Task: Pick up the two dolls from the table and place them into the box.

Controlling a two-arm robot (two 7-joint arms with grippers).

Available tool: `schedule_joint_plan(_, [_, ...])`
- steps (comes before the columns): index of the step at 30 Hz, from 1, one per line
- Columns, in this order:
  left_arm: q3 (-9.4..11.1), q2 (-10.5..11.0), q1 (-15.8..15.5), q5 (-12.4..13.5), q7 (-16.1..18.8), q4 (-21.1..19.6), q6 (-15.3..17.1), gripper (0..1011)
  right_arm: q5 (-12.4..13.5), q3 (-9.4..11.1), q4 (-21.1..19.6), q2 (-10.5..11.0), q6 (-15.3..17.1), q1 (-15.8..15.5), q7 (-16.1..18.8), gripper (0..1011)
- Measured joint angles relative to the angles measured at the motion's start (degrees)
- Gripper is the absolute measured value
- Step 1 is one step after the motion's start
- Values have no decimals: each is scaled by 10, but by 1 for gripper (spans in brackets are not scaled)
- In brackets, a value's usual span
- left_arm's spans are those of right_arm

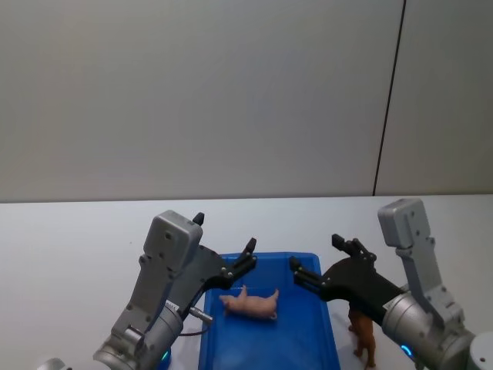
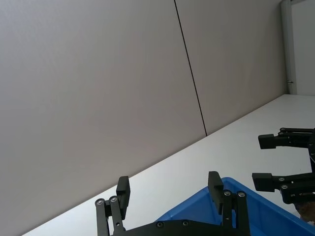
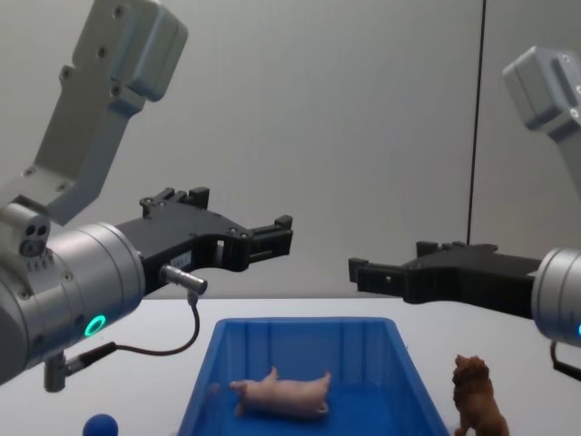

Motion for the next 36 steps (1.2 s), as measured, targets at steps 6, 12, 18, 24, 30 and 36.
schedule_joint_plan(6, [0,0,0,0,0,0,0,1001,-7,2,-8,5,2,-6,-21,1001])
schedule_joint_plan(12, [0,0,0,0,0,0,0,1001,-11,7,-27,15,5,-21,-47,1001])
schedule_joint_plan(18, [0,0,0,0,0,0,0,1001,-12,14,-55,29,12,-45,-80,1001])
schedule_joint_plan(24, [0,0,0,0,0,0,0,1001,-8,21,-78,45,23,-71,-107,1001])
schedule_joint_plan(30, [0,0,0,0,0,0,0,1001,-4,26,-91,57,32,-90,-120,1001])
schedule_joint_plan(36, [0,0,0,0,0,0,0,1001,-1,29,-96,66,42,-106,-123,1001])
